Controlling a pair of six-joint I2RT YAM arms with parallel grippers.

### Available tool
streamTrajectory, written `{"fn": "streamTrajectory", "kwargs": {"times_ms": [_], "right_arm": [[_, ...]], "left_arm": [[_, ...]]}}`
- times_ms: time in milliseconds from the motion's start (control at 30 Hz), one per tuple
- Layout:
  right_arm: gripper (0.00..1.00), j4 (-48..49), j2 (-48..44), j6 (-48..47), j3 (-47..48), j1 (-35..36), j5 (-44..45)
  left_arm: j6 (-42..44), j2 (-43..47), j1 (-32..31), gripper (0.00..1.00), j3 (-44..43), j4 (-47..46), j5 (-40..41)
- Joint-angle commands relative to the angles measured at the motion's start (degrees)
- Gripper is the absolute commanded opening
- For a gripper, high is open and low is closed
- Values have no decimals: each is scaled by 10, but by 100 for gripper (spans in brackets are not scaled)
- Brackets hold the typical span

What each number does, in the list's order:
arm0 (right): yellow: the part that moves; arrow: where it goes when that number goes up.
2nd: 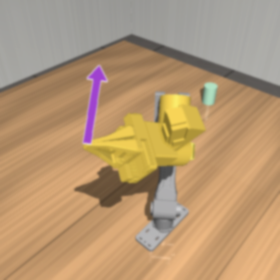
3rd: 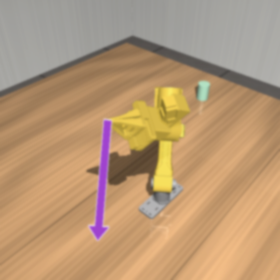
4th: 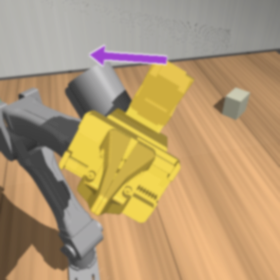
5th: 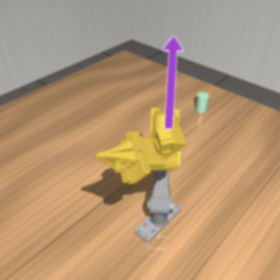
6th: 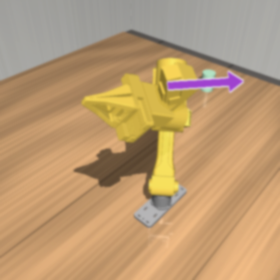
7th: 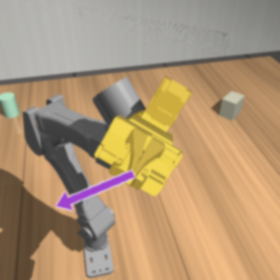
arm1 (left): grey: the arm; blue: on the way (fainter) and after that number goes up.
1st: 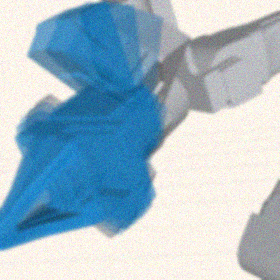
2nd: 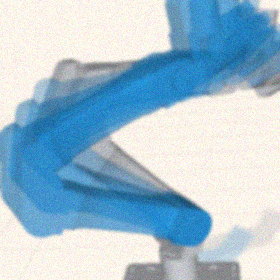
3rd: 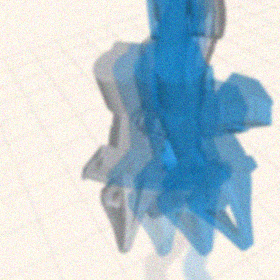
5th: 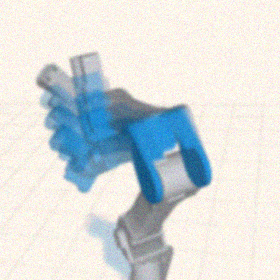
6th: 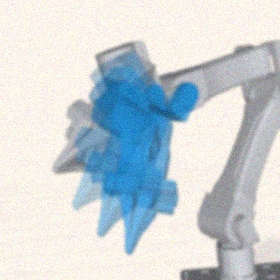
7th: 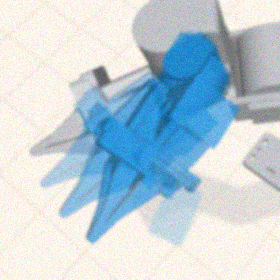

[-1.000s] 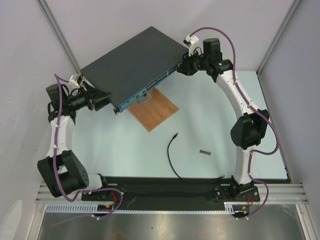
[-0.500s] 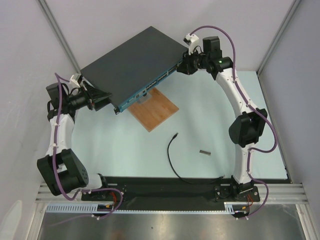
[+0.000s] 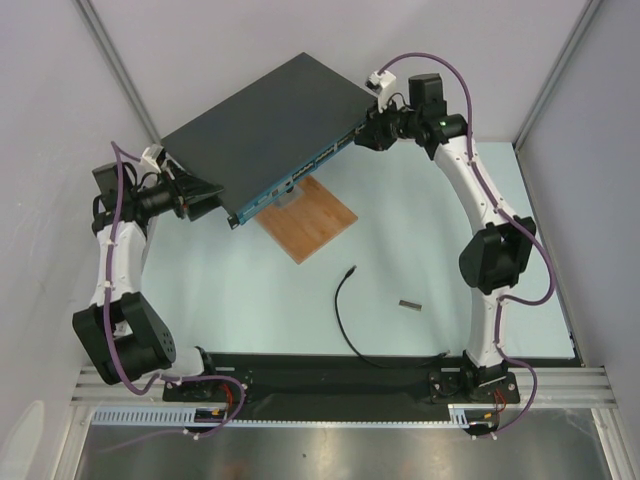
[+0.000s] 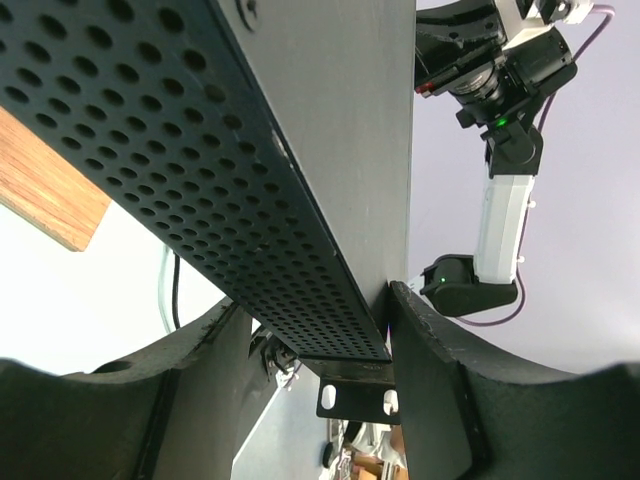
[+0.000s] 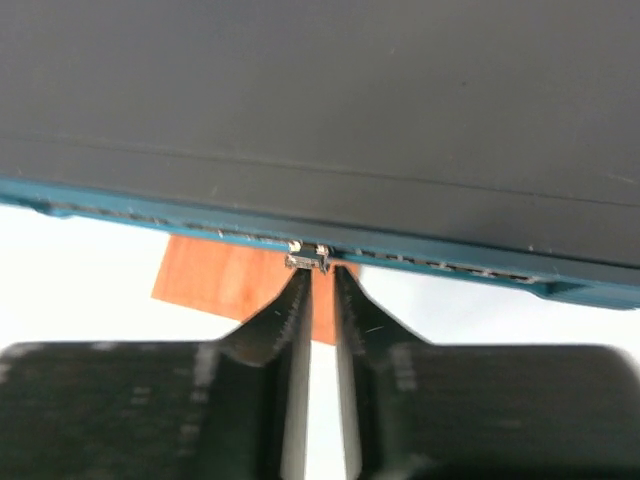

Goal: Insert the plug into the switch port

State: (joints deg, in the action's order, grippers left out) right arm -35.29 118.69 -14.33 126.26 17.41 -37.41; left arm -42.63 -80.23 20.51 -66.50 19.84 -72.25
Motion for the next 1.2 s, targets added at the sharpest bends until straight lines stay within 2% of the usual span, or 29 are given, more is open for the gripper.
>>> {"fn": "streamTrajectory", "kwargs": {"times_ms": [0,100,200,233,300,333,433,600,633,733,1000,1167], "right_arm": [[20,31,-54,-52,-18,-13,-11],[27,5,-106,-66,-91,-29,-21],[38,-5,-170,-88,-185,-47,-25],[46,-16,-185,-93,-217,-51,-25],[52,-34,-223,-117,-250,-59,-28],[57,-56,-232,-123,-263,-63,-27],[64,-118,-269,-149,-308,-75,-27],[75,-181,-327,-190,-407,-77,0],[77,-191,-342,-192,-420,-77,5],[80,-204,-358,-199,-475,-67,33],[79,-180,-406,-192,-613,22,153],[75,-146,-428,-182,-699,48,208]], "left_arm": [[53,-19,-32,3,-14,-105,93],[56,-13,-33,5,-8,-110,94],[61,-3,-33,15,-7,-110,95],[62,2,-33,23,-7,-107,98],[66,16,-32,33,-4,-110,99],[72,19,-33,44,-3,-110,100],[91,24,-32,62,-8,-98,100],[93,34,-26,79,-6,-95,115],[91,40,-20,89,-3,-102,117],[72,59,-9,100,5,-121,123],[53,117,39,100,25,-143,151],[57,164,46,100,30,-153,176]]}}
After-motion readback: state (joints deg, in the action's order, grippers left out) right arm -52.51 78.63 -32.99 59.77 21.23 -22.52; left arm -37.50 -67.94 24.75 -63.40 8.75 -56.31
